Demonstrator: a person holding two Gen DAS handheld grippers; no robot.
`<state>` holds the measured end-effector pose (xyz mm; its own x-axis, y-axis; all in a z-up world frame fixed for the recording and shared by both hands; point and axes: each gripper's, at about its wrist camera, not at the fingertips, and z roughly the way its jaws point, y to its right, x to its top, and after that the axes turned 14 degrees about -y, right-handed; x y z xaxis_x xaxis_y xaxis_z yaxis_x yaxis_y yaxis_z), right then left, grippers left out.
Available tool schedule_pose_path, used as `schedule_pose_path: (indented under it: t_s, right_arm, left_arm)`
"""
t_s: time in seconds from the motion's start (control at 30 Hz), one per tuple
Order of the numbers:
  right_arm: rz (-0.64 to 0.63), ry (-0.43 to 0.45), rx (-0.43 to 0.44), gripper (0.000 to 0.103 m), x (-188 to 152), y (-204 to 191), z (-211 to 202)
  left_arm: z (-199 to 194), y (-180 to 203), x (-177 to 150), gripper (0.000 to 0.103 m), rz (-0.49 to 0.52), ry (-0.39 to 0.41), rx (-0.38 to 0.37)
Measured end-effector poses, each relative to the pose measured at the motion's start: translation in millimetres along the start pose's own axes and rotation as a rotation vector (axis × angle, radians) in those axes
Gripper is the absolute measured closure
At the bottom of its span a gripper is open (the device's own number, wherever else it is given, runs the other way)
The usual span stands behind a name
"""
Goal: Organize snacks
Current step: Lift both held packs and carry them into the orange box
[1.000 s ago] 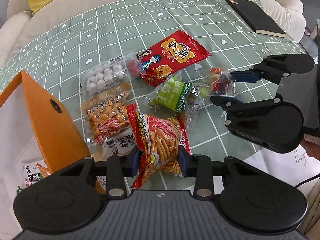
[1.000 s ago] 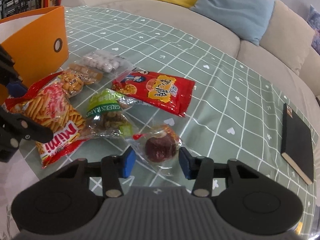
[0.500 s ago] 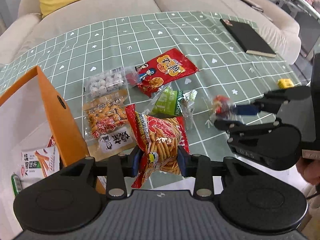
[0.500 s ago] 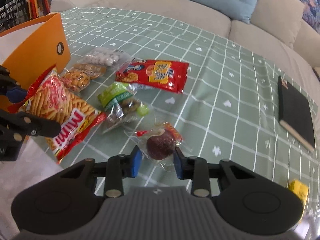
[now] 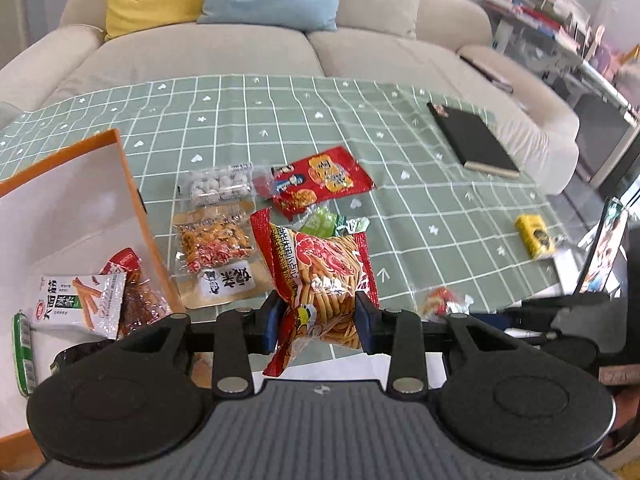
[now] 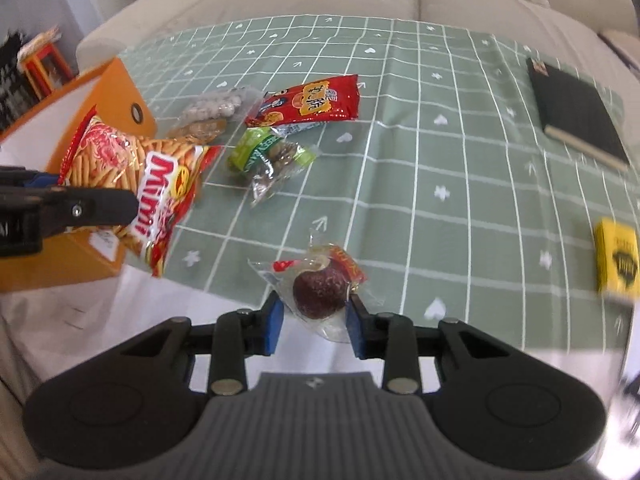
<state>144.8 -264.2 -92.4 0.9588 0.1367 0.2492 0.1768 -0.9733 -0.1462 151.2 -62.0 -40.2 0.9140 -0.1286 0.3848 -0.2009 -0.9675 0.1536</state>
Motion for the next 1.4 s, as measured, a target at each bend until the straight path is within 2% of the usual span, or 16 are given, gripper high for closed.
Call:
schedule_pose_path:
  t_s: [0.17, 0.3, 0.5, 0.57, 0.67, 0.8, 0.97, 1.2, 1.4]
  right_arm:
    - [0.042, 0.075, 0.024, 0.072, -12, -7, -18]
    - [0.069, 0.132, 0.079, 0.072, -23, -17, -33]
    - [0.039, 0.184, 0.122, 0.072, -28, -40, -56]
    - [0.022, 0.2, 0.133, 0.072, -25, -49, -63]
    - [-0.005, 0.225, 0.155, 0.072, -20, -62, -72]
    - [-0.041, 0.25, 0.192, 0.072, -11, -79, -82]
    - [-0.114, 0.266, 0.202, 0.072, 7, -108, -89]
    - [-0.25, 0.271, 0.209, 0.072, 37, -160, -90]
    - [-0.34, 0.241, 0.217, 0.072, 63, -203, -77]
  left_arm:
    - [-18, -11, -7, 0.062, -0.036, 0.04, -0.024]
    - [-32, -20, -14, 0.062, -0.06, 0.07, -0.019]
    - [-51, -38, -22, 0.062, -0.102, 0.105, -0.001]
    - [-58, -46, -25, 0.062, -0.125, 0.114, -0.027]
    - [-69, -54, -29, 0.062, -0.141, 0.144, -0.004]
    - [-87, -70, -32, 0.062, -0.179, 0.189, -0.015]
    - [-105, -94, -33, 0.062, -0.234, 0.233, 0.014]
    - [-116, -130, -38, 0.062, -0.302, 0.249, 0.08]
    - [-120, -158, -41, 0.062, -0.335, 0.224, 0.155]
